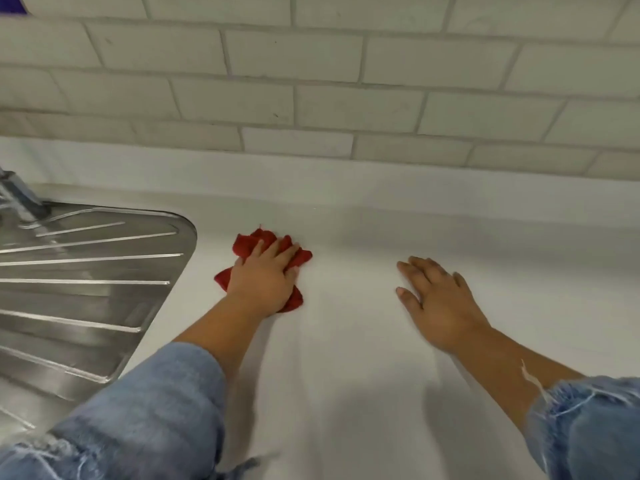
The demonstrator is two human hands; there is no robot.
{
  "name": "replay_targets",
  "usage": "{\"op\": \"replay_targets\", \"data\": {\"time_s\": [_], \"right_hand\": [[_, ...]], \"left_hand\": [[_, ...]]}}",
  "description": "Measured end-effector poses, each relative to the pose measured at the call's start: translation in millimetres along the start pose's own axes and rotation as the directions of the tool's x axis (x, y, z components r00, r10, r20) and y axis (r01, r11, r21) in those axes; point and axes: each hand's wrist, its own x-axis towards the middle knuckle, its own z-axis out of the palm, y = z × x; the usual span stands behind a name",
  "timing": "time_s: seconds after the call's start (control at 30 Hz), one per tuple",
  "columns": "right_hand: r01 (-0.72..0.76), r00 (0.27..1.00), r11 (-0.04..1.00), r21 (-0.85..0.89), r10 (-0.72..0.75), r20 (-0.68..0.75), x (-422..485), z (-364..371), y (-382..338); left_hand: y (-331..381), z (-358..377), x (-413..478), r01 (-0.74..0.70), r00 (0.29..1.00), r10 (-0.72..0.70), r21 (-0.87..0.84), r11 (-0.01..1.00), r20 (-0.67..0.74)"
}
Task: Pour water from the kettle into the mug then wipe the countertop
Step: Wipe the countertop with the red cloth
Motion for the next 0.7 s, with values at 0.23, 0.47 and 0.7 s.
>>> {"op": "replay_targets", "data": {"time_s": [0.23, 0.47, 0.7], "right_hand": [[0.004, 0.998, 1.000, 0.008, -0.003, -0.068, 1, 4, 3], [0.015, 0.995, 1.000, 0.027, -0.012, -0.102, 0, 8, 4], [0.025, 0.993, 0.999, 0.033, -0.021, -0.118, 2, 9, 6]], "left_hand": [[84, 9, 40, -0.350, 0.928, 0.351, -0.033, 0.936, 0.122], [53, 7, 97, 0.009, 0.996, -0.011, 0.022, 1.000, 0.090], [90, 17, 88, -0.266, 0.961, 0.268, -0.039, 0.963, 0.060]]}}
